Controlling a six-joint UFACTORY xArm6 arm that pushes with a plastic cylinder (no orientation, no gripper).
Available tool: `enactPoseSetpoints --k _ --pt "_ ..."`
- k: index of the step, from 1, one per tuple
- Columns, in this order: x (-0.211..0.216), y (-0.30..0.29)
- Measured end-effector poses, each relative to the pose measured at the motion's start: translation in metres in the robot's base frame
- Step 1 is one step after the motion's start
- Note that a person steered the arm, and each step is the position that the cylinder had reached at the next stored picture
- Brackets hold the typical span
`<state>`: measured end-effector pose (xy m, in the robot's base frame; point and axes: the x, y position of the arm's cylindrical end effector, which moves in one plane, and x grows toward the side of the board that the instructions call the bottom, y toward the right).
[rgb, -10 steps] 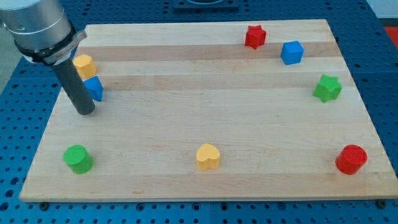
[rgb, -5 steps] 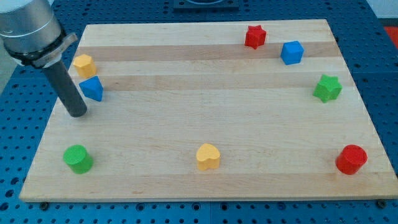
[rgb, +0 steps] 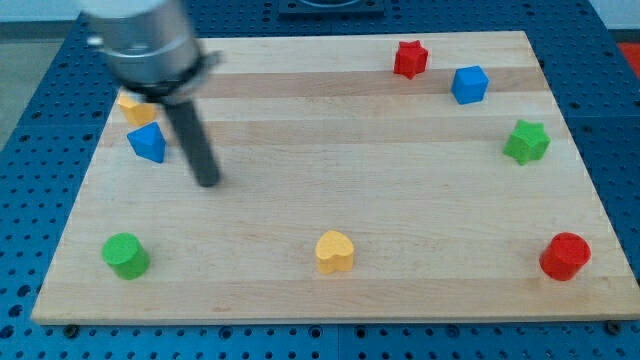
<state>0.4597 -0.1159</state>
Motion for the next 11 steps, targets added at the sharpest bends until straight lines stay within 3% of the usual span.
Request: enactPoseSetpoints --k 1,3,7,9,11 --pt "0.000 0.015" --pt "-0.113 0.021" --pt "-0.115 0.226" --pt "-0.124 0.294" --pt "-0.189 0.289"
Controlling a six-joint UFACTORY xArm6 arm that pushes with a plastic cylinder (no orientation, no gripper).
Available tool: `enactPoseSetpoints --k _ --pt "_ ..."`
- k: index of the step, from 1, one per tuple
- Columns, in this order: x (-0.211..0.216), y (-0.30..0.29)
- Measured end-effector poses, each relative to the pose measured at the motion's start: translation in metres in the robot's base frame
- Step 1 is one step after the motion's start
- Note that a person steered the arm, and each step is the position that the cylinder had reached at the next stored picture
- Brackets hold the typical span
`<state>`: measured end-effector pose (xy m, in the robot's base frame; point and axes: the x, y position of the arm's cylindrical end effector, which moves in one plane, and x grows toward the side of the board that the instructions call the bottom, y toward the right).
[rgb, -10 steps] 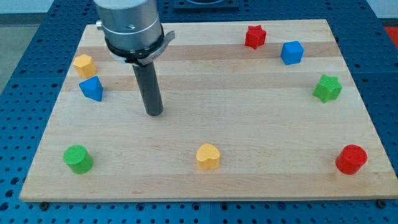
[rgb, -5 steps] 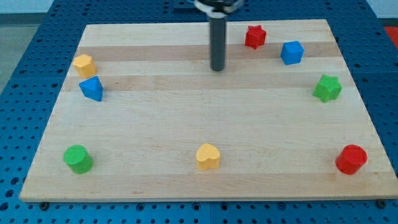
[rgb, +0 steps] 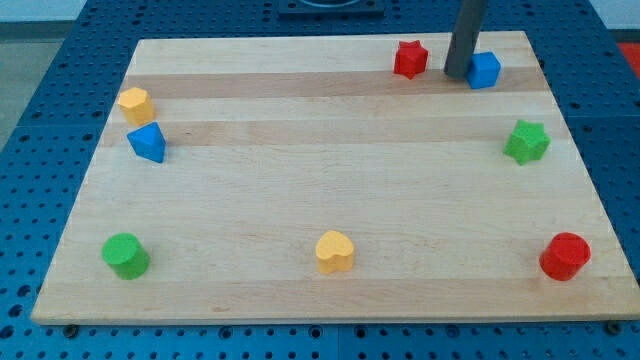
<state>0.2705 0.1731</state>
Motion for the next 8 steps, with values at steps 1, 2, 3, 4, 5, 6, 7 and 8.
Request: enactPoseSetpoints --k 1,2,3,4,5,6,7,8 --pt "-0.013 -0.001" --pt "-0.012 -0.006" --pt "-0.012 -0.031" --pt "-0.011 -0.064" --pt "-0.011 -0.096" --pt "-0.011 -0.124" --pt "-0.011 -0.153" --pt "-0.011 -0.180"
